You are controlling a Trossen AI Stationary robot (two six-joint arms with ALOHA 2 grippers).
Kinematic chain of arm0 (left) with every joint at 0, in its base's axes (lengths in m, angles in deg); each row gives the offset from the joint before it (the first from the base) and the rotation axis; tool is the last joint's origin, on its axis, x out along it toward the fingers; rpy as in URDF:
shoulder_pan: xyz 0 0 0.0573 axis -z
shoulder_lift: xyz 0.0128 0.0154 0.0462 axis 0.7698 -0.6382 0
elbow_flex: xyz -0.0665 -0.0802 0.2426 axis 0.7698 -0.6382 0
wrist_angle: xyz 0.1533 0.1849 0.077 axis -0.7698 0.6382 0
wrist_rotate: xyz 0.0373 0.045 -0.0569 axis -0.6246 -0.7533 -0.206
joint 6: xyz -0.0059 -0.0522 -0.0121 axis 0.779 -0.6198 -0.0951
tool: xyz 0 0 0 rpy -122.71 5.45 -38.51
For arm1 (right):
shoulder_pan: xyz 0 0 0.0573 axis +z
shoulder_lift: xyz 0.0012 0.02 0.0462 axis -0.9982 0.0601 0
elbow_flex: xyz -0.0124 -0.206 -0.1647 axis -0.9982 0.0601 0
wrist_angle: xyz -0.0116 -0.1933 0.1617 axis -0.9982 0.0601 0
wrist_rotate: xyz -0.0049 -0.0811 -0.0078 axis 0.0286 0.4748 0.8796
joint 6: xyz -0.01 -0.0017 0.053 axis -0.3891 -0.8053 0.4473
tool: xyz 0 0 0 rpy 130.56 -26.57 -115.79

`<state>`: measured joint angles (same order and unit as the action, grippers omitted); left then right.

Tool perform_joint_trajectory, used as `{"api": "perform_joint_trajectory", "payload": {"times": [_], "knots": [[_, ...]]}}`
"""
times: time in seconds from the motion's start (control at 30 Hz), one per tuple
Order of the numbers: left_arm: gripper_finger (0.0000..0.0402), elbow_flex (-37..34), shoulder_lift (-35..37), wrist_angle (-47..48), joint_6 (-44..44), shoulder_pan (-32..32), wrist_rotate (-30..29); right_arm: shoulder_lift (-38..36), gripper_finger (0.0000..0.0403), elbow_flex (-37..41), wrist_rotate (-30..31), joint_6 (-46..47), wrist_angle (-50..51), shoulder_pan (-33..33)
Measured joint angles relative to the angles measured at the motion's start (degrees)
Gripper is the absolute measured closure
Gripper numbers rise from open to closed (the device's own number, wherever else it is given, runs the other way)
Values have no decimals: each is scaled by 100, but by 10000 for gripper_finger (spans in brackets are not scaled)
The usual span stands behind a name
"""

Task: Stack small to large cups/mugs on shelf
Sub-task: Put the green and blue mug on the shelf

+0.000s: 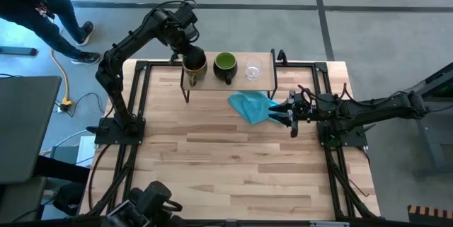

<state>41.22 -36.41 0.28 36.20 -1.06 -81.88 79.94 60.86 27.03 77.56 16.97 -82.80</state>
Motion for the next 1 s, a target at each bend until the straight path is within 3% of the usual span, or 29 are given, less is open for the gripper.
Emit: {"api": "perform_joint_trajectory", "payload": {"times": [0.23,0.4,0.63,1.0], "knots": [[241,0,0,1,-287,2,1,0,275,0,-17,-1,94,0],[217,0,0,-1,-407,2,1,0,275,0,-17,1,154,0],[217,0,0,-7,-684,2,2,0,275,0,-15,1,165,0],[248,0,0,-31,-1003,2,136,0,275,0,-12,-1,164,0]]}}
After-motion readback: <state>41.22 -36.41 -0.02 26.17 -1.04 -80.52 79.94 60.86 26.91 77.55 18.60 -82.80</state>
